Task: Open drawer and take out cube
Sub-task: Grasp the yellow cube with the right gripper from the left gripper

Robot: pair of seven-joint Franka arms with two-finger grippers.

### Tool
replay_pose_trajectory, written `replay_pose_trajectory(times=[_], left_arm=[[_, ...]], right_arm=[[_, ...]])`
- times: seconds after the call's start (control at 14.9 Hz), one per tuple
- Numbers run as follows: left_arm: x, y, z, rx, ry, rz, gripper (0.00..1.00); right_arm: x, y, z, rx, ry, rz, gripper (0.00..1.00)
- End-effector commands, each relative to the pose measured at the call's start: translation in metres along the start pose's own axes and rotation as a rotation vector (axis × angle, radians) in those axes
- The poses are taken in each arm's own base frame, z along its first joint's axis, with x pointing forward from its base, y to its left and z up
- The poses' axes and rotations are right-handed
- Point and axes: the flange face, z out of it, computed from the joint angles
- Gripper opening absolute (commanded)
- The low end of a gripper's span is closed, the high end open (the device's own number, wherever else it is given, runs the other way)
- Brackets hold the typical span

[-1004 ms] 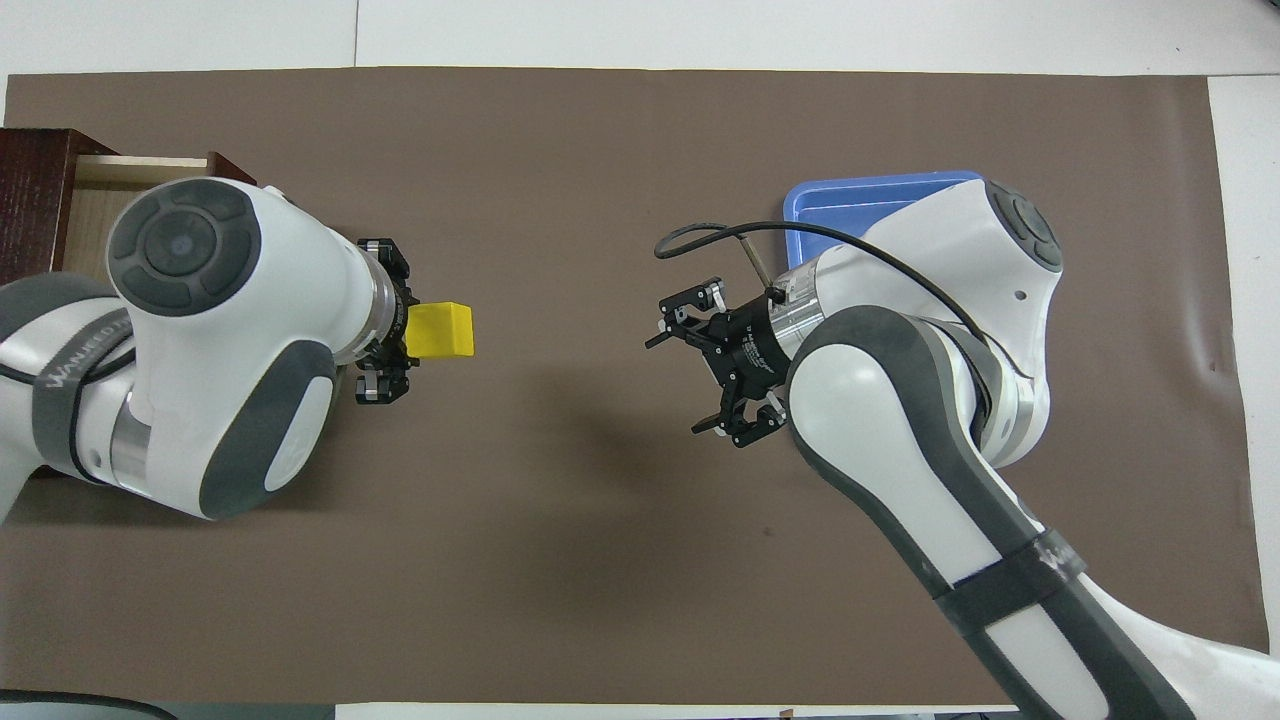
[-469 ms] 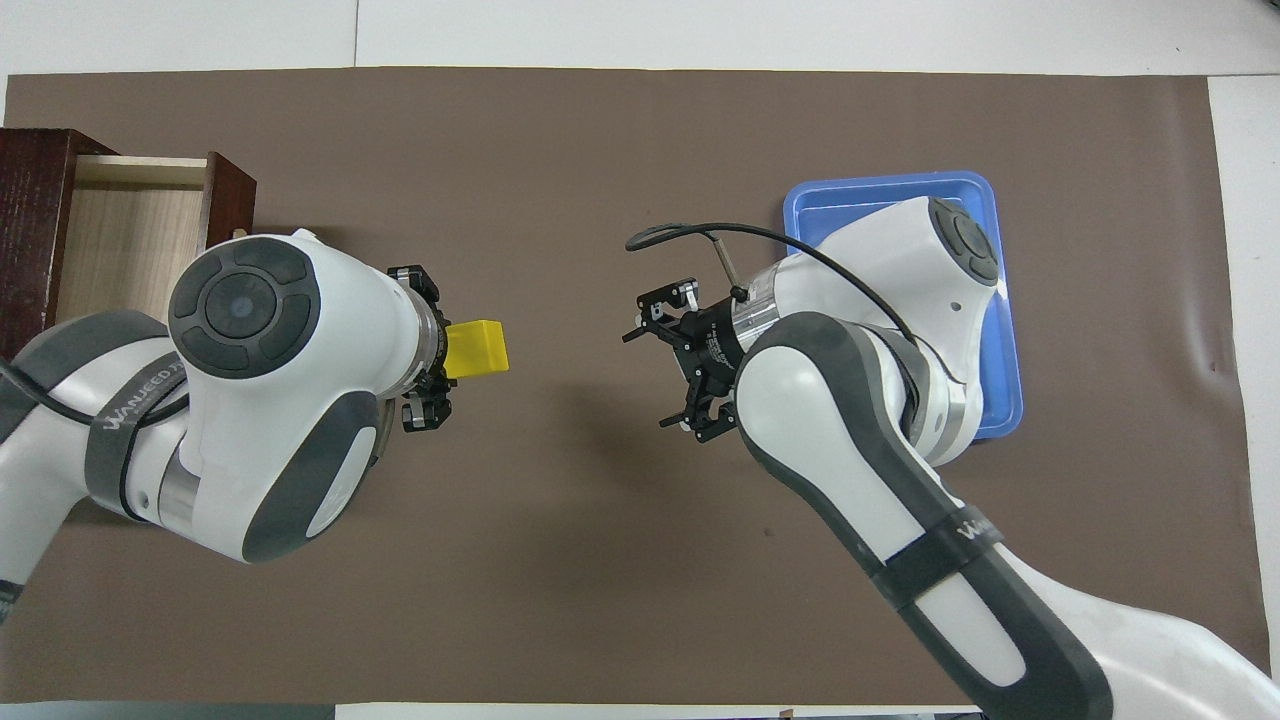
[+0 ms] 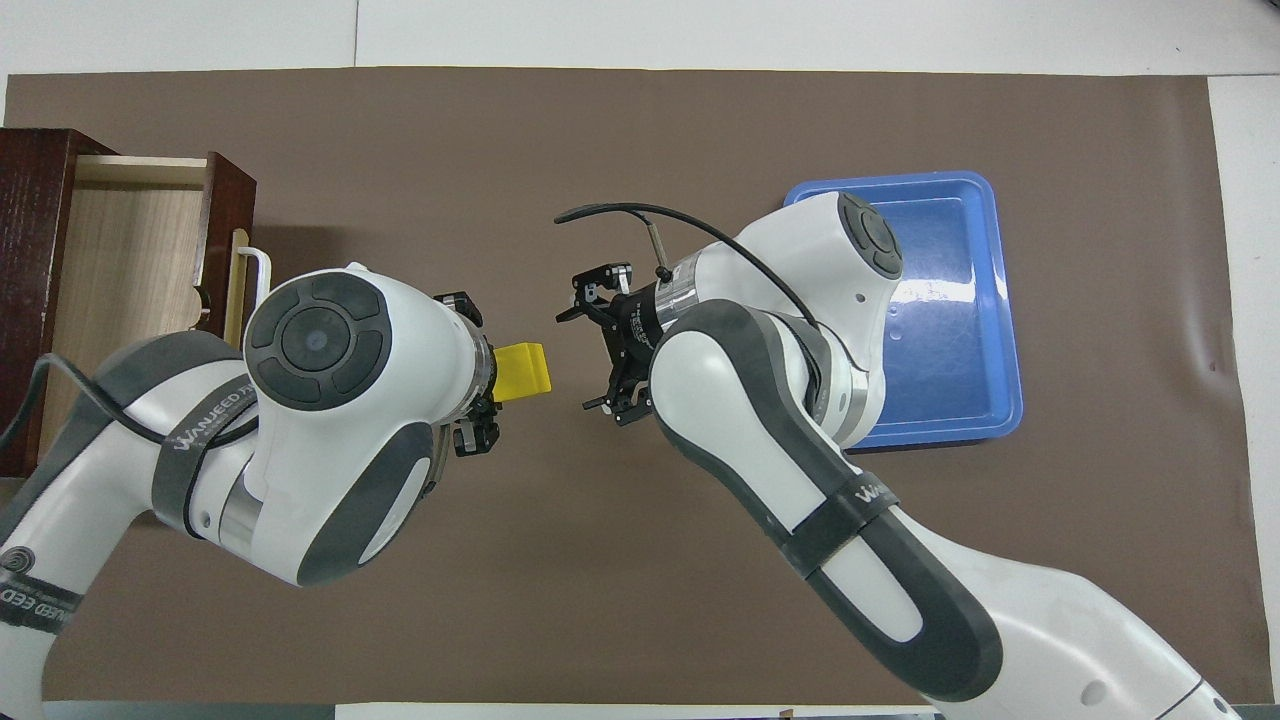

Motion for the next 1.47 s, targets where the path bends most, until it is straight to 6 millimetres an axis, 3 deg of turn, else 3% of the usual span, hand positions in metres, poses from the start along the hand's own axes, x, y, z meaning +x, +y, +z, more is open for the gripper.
replay_pose_trajectory(times=[0.0,0.4,1.14,1.2,1.27,1.34,1.41], left_arm=[[-0.004,-0.005,0.001,-0.005,-0.017,-0.01,0.0],[-0.004,-0.005,0.001,-0.004,-0.018,-0.01,0.0],[-0.003,-0.006,0.003,-0.001,-0.014,-0.005,0.0],[-0.003,-0.006,0.003,-0.001,-0.014,-0.005,0.0],[-0.003,-0.006,0.003,0.001,-0.014,-0.004,0.0],[-0.002,-0.006,0.003,0.0,-0.013,-0.004,0.0],[-0.002,-0.006,0.003,0.0,-0.013,-0.002,0.0]], right_arm=[[-0.013,-0.001,0.01,0.012,-0.003,0.014,1.0],[-0.025,0.005,0.021,-0.009,-0.002,0.002,1.0],[-0.035,0.007,0.025,-0.012,-0.004,0.014,0.97],[-0.035,0.007,0.025,-0.01,-0.004,0.014,0.81],[-0.035,0.006,0.025,-0.004,-0.005,0.017,0.52],[-0.034,0.006,0.024,-0.004,-0.005,0.016,0.1],[-0.032,0.005,0.023,-0.002,-0.005,0.019,0.0]])
